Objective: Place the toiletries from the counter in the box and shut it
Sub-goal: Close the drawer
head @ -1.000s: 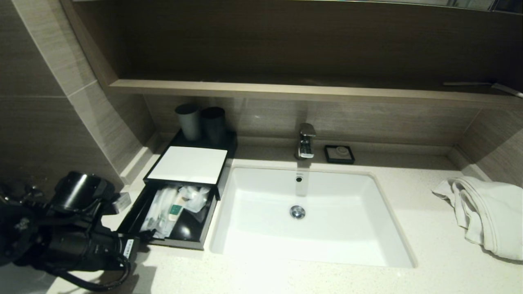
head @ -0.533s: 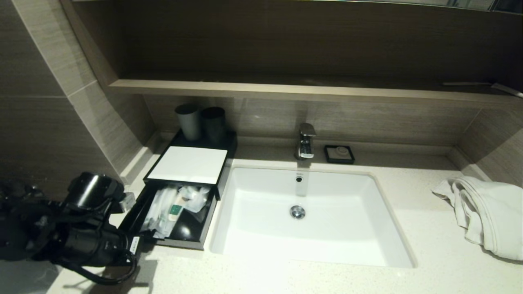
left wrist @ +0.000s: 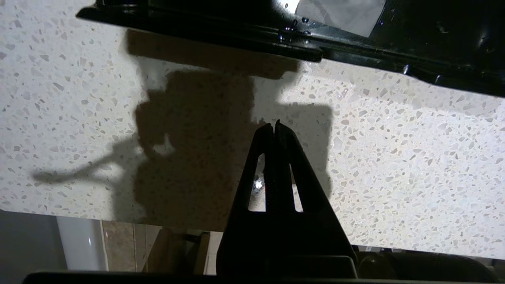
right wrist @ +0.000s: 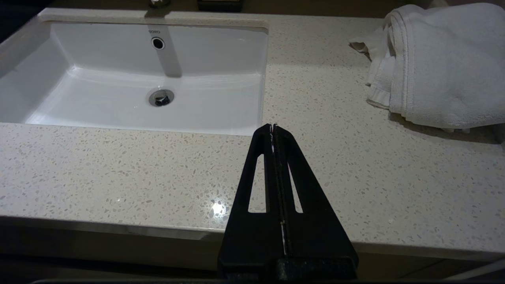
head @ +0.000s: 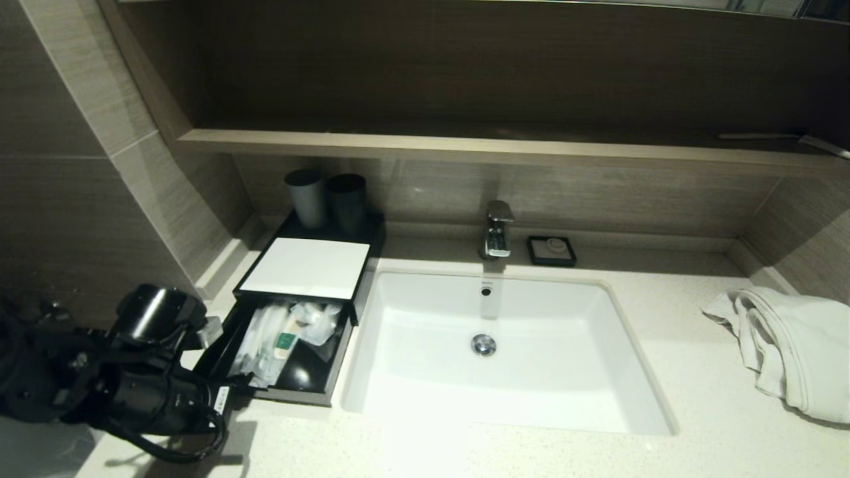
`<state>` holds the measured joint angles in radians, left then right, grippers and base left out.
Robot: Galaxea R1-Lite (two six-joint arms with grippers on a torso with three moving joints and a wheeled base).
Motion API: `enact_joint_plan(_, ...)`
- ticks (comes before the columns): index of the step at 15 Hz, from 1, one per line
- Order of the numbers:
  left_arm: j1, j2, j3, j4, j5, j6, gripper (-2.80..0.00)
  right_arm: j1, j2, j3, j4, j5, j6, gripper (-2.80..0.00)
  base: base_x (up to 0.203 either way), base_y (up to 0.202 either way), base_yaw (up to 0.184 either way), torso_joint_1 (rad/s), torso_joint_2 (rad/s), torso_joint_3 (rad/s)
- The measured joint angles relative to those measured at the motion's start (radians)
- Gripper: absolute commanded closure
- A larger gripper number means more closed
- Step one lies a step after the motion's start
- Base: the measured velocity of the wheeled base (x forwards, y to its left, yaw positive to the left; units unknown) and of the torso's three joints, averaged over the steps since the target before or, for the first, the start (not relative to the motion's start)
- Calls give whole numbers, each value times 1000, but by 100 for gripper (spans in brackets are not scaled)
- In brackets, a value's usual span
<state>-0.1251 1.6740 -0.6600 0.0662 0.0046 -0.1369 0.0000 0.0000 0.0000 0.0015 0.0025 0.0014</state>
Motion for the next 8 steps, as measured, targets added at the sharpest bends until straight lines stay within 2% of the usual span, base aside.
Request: enact_joint_plan(8,1,44,-31,-85,2,-4,0,0,0,0,0,0,0,0,0,0,0,0,0,0)
